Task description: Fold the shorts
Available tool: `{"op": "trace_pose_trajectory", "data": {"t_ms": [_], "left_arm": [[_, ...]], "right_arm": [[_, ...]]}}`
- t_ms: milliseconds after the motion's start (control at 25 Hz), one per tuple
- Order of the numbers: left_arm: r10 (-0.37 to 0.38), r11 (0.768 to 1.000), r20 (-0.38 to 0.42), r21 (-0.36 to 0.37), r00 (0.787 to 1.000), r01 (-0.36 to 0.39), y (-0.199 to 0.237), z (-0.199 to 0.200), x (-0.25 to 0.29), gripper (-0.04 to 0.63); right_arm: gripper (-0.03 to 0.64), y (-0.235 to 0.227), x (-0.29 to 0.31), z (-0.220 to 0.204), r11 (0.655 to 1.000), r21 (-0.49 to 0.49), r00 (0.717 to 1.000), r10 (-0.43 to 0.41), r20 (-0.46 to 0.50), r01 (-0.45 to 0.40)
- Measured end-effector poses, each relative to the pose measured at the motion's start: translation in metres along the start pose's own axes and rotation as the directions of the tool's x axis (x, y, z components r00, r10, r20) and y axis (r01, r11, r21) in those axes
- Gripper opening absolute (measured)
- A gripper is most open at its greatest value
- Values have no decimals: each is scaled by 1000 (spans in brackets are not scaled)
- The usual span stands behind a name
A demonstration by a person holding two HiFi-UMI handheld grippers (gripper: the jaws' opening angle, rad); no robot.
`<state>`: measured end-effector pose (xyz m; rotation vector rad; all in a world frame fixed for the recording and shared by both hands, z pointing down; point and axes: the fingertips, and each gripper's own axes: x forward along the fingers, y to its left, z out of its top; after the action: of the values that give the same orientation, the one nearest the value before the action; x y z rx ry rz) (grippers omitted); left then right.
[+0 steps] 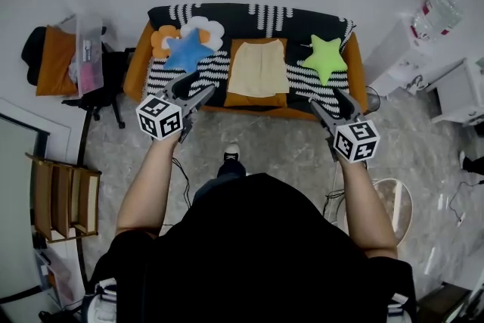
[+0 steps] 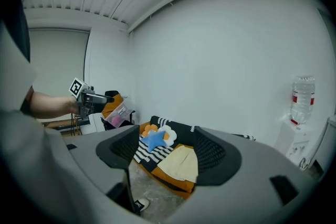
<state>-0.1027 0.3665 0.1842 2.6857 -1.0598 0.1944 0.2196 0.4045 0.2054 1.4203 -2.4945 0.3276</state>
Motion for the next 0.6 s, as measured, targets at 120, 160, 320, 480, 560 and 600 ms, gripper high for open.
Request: {"op": "trace_pose_trajectory", "data": {"t_ms": [120, 160, 320, 480, 560, 600], "left_arm": [[-2, 1000, -13, -2, 1000, 2, 15, -4, 7, 295], [-2, 1000, -17, -4, 1000, 2, 21, -6, 10, 299], [-3, 1000, -33, -21, 999, 3, 52, -12, 30, 304], [-7, 1000, -62, -28, 998, 5, 94, -14, 51, 305], [-13, 999, -72, -32, 997, 11, 117, -14, 63, 305], [-17, 999, -77, -33, 997, 14, 128, -13, 70, 305]], "right_arm": [[352, -1, 13, 0, 1000, -8, 1000, 0, -12, 0], [357, -3, 19, 0, 1000, -10, 1000, 0, -17, 0], [367, -14, 51, -2, 1000, 1, 999, -8, -35, 8], [368, -23, 94, 2, 1000, 12, 998, -18, -59, 19], [368, -27, 115, 3, 1000, 14, 997, -23, -72, 24], [367, -29, 125, 4, 1000, 16, 997, -26, -78, 27]]}}
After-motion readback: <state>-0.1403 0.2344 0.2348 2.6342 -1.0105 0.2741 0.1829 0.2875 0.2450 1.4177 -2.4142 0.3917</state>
